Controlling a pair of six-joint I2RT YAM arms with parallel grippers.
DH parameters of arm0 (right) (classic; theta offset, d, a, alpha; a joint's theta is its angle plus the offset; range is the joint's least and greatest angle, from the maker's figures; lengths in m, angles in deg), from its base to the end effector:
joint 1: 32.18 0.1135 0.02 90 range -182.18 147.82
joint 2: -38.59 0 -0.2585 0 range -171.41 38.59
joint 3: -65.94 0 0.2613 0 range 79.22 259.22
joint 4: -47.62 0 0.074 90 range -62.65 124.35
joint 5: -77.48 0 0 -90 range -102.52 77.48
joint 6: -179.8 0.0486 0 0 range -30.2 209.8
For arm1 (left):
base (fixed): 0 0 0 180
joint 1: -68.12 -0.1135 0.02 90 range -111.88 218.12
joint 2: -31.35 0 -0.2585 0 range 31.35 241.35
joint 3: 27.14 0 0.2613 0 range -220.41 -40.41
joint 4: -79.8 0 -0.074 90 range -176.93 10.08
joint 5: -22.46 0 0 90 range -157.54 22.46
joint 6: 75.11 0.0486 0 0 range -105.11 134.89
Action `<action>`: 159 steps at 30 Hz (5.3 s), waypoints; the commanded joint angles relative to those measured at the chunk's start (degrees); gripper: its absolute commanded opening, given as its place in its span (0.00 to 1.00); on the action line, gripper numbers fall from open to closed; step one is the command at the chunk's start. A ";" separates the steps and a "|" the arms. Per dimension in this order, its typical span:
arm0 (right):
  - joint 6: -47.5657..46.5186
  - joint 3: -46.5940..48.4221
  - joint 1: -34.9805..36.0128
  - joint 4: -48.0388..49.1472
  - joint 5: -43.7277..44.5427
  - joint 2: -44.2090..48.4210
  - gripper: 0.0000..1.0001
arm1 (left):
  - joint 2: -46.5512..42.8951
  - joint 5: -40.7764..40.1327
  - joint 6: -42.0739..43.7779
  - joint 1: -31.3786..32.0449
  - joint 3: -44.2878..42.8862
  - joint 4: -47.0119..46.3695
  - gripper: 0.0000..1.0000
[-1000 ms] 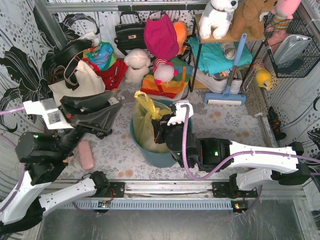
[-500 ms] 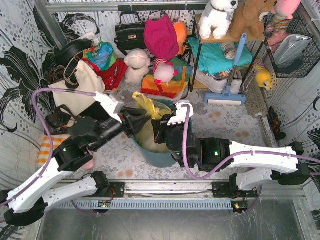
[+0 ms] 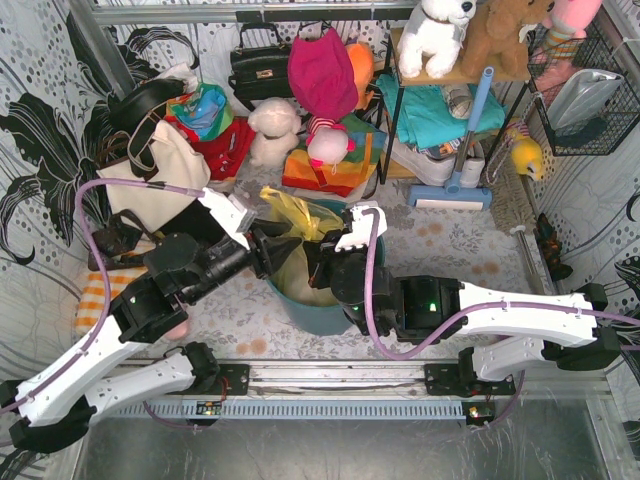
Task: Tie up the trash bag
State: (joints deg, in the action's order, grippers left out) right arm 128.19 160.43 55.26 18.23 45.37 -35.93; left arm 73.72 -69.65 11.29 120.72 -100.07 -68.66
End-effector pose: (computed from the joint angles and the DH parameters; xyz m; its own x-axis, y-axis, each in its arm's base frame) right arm 0.0543 0.2929 0.4355 -0.3123 0.4050 -0.8593 -0.3824 0.7744 0.5040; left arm 0.1087 -0.1392 0.4185 -0.0588 -0.0264 -0.9979 0.7693 0.6358 -0.0622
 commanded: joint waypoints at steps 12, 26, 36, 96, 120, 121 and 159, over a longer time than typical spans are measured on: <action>0.64 0.84 0.32 2.36 -2.60 -1.06 0.00 | 2.76 0.51 4.65 -0.81 -0.57 -1.56 0.15; 2.95 -0.69 -3.62 1.99 -5.58 -2.82 0.00 | -0.69 1.72 3.93 -0.83 -2.83 3.26 0.00; 1.78 -3.59 -5.07 6.37 -6.02 -3.13 0.00 | -0.99 3.81 3.32 -0.83 -4.04 4.50 0.00; -73.61 -19.75 -6.05 113.59 -0.85 -16.98 0.00 | -1.70 0.14 0.69 -0.83 -17.72 12.35 0.41; -73.23 -19.86 -5.96 111.65 -0.77 -14.73 0.00 | 30.07 29.26 -4.84 -27.87 -44.02 25.06 0.51; -73.34 -19.86 -5.96 111.68 -0.83 -14.69 0.00 | 29.98 31.00 -5.33 -29.04 -42.69 24.35 0.51; -87.29 -17.56 -6.13 113.58 -12.09 -18.37 0.00 | 16.38 47.81 -7.01 -31.26 -8.39 17.52 0.49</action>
State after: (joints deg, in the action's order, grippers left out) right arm 44.59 141.30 49.42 125.26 35.38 -54.59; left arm 91.54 -22.04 2.70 89.64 -107.85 -50.74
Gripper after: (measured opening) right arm 0.003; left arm 0.492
